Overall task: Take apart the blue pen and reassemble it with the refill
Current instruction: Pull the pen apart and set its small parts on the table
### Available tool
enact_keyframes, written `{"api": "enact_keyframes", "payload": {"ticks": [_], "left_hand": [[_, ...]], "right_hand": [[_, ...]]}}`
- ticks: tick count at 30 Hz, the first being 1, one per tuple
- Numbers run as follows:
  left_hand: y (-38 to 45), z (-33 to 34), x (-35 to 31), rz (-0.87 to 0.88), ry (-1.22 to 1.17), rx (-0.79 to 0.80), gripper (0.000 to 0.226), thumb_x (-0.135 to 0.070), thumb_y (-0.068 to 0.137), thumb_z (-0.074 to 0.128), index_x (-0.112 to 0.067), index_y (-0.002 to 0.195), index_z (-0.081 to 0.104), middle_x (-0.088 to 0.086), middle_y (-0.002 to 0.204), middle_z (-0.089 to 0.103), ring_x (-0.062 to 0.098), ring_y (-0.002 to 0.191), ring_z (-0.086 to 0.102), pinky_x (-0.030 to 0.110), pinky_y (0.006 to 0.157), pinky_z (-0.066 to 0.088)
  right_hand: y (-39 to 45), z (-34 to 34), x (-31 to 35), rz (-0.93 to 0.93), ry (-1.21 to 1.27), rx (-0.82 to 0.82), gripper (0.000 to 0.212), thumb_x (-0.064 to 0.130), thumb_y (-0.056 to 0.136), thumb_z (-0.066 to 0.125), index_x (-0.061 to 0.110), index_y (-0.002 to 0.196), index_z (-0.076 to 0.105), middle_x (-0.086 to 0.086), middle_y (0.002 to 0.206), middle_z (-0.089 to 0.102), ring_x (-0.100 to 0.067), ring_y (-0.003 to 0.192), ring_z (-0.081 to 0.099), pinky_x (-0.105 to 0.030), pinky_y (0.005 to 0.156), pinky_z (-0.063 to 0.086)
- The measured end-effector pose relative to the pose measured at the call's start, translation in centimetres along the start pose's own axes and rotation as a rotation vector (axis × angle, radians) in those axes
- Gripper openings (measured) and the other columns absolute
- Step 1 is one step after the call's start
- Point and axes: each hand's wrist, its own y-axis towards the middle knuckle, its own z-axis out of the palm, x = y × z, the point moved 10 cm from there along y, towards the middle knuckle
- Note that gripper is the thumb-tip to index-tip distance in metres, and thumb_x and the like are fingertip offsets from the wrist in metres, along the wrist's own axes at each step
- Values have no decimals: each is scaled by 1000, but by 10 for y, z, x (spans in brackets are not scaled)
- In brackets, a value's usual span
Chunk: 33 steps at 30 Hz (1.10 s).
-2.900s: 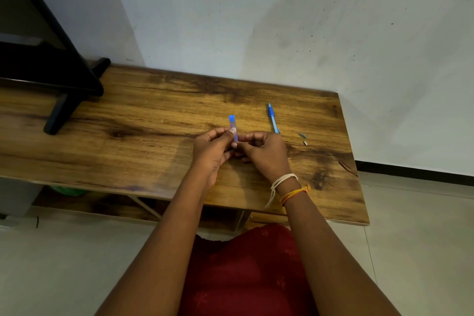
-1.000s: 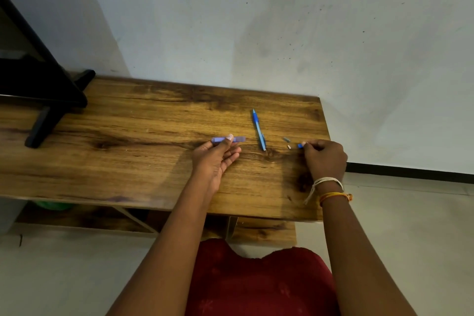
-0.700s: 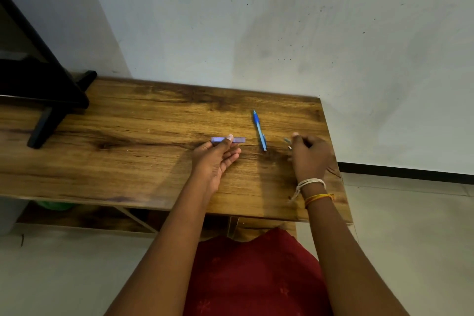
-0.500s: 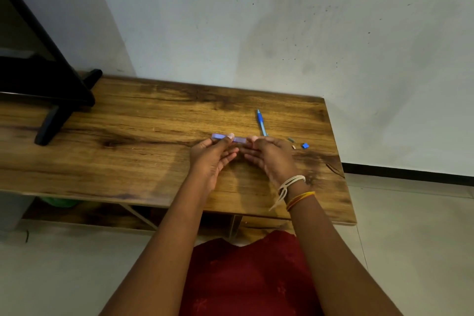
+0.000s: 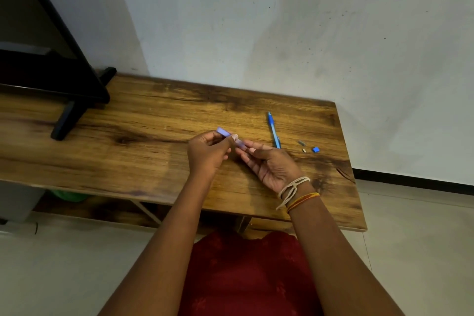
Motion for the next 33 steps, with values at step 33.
{"api": "enact_keyframes", "payload": {"ticks": [33], "left_hand": [[1,-15,12,-97,310,-128,14,-24,83,73,-16,89,65,-4,66,69,7,43,59,17,34,42]], "right_hand": [[-14,-32,40,-367,-94,-342,9,-8,84,63,-3,91,67,-14,87,70,-18,75,70,-22,66,58]]}}
